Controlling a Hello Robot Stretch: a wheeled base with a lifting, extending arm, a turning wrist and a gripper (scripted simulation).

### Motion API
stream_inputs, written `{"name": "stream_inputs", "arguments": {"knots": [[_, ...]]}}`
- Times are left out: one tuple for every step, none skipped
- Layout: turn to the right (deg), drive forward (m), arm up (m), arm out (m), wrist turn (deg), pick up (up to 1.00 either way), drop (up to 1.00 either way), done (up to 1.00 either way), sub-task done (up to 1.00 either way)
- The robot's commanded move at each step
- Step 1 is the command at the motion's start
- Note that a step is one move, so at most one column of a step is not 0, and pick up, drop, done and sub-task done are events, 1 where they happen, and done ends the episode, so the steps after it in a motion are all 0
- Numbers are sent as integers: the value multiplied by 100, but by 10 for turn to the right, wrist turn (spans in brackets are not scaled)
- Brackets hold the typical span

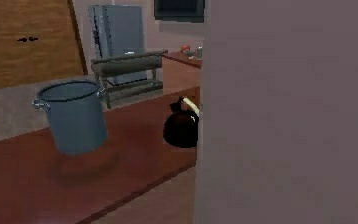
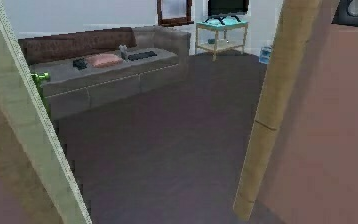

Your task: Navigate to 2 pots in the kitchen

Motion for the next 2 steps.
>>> {"name": "stream_inputs", "arguments": {"knots": [[0, 0, 0, 0, 0, 0, 0, 0, 100], [-270, 0, 0, 0, 0, 0, 0, 0, 0]]}}
